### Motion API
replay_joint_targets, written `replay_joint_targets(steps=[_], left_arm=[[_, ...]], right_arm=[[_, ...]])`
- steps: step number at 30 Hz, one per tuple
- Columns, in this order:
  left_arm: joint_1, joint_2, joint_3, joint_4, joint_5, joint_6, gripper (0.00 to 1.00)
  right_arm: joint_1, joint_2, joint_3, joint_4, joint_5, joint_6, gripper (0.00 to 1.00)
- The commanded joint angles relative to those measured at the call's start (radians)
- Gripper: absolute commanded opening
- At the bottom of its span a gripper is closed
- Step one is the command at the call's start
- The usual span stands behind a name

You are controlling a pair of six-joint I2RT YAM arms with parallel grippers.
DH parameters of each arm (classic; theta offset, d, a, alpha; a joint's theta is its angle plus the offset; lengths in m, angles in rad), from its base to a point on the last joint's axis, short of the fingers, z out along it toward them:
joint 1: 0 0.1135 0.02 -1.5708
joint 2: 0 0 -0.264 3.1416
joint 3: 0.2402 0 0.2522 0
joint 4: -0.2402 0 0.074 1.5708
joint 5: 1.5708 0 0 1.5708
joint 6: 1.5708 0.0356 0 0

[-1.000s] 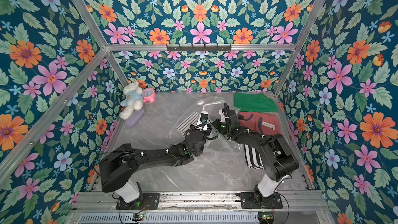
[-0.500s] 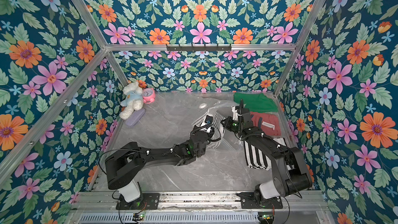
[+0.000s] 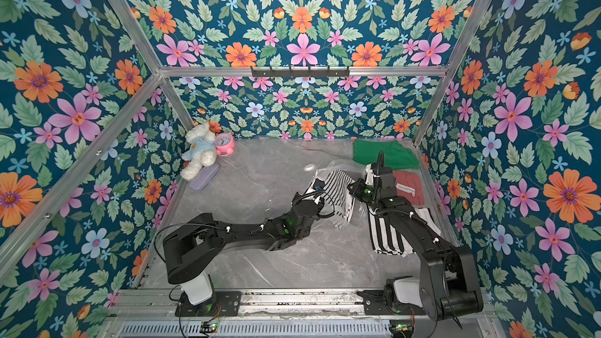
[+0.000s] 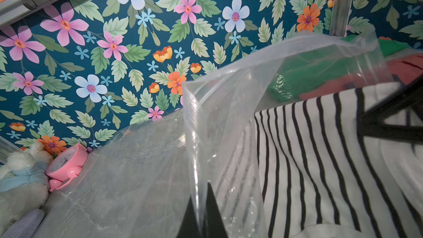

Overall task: Take the tank top out of the vacuum bag
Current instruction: Take out the tank top from the vacuum bag.

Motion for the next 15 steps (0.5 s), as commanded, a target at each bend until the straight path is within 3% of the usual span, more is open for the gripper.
replay_joint_targets(steps=[1, 15], left_arm=[[0.0, -0.002, -0.009, -0.019, 0.009, -0.01, 0.0], [-0.049, 0.008, -0.02, -0.098, -0.011, 0.033, 0.0]], right_arm=[[-0.023, -0.007, -0.011, -0.03, 0.016, -0.012, 0.0], [-0.067, 0.008, -0.07, -0.005, 0.096, 0.022, 0.0]])
